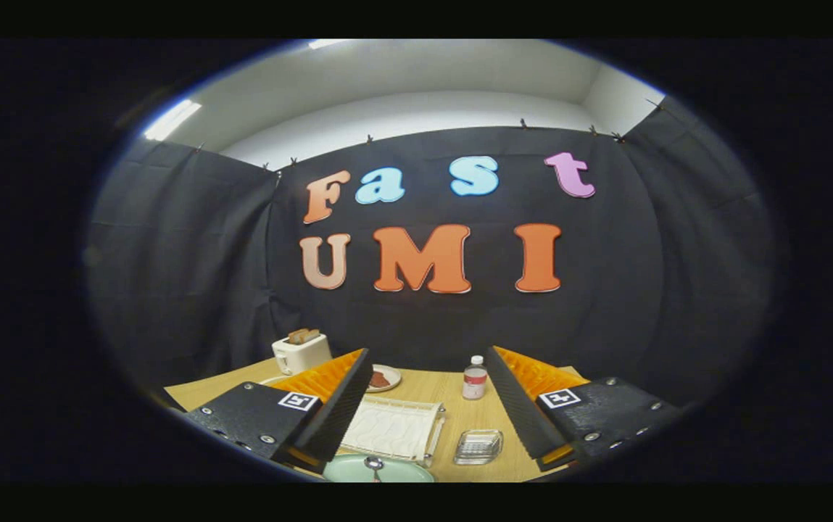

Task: Take the plate from the dish rack, then take the spoon from the basket and place it into the plate.

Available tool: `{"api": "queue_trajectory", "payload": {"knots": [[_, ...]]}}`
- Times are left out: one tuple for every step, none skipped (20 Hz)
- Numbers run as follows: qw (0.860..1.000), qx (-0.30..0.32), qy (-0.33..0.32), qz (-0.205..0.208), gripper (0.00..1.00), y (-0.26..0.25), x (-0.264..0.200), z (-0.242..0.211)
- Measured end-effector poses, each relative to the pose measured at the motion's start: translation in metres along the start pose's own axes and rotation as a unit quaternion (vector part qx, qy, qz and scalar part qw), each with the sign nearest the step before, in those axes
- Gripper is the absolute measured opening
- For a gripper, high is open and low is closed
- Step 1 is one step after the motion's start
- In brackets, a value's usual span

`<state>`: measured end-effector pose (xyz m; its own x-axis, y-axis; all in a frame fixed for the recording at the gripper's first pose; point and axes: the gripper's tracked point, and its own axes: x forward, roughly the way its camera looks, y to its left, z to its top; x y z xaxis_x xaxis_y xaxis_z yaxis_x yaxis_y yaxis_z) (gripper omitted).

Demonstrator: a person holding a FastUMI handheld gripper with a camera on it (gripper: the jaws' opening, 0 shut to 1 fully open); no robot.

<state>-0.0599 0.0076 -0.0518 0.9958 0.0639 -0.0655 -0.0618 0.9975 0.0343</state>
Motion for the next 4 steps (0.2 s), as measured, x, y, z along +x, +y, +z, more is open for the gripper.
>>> {"api": "queue_trajectory", "payload": {"knots": [[1.000, -0.004, -0.009, 0.002, 0.95, 0.0004, 0.0001, 0.0052], [1.000, -0.006, -0.016, 0.002, 0.96, 0.0007, 0.0000, 0.0093], [1.000, -0.007, -0.018, 0.007, 0.97, 0.0029, -0.0003, 0.0107], [1.000, -0.008, -0.019, 0.006, 0.97, 0.0039, -0.0013, 0.0122]]}}
